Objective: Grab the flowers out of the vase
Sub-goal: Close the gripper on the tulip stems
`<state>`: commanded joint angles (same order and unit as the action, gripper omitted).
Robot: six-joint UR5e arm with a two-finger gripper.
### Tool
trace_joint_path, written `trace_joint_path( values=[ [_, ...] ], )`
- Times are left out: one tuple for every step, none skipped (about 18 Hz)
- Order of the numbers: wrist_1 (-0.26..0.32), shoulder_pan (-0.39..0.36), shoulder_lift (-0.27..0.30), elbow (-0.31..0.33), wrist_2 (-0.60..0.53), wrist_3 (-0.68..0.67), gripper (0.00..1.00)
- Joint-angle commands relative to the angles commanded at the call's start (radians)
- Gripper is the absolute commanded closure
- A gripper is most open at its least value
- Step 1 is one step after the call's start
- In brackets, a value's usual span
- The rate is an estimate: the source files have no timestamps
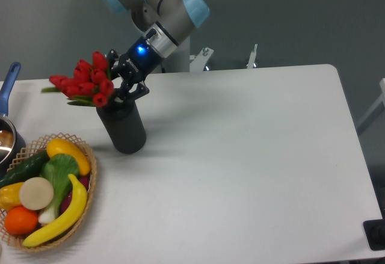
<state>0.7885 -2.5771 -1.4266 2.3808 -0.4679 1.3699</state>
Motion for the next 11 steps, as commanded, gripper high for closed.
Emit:
trace_joint_path(
  values=[
    [0.000, -0.003, 0.000, -0.008, 0.002, -0.003, 1.00],
    [0.000, -0.003, 0.000, -0.015, 0.003, -0.011, 1.00],
    [0.000, -0.003, 0.002, -0.026, 0.003, -0.029, 1.00],
    [0.000, -0.005, 0.002, -0.035, 0.003, -0.052, 1.00],
    [0.000, -0.003, 0.003, -0.046, 0.003, -0.075, 1.00],
    [0.000, -0.002, 0.006, -0.060, 0.003, -0.099, 1.00],
    [0.000, -0.002, 0.008, -0.072, 0.003, -0.123, 1.00],
    [0.000, -0.003, 0.006, -0.084, 0.005, -0.135, 1.00],
    [0.002, -0.006, 0.006, -0.101, 0.021, -0.155, 1.00],
    [0.002, -0.006, 0.008, -0.109, 0.043, -0.182, 1.00],
    [0.002, -0.006, 0.008, -0.120, 0.063, -0.221, 1.00]
  ],
)
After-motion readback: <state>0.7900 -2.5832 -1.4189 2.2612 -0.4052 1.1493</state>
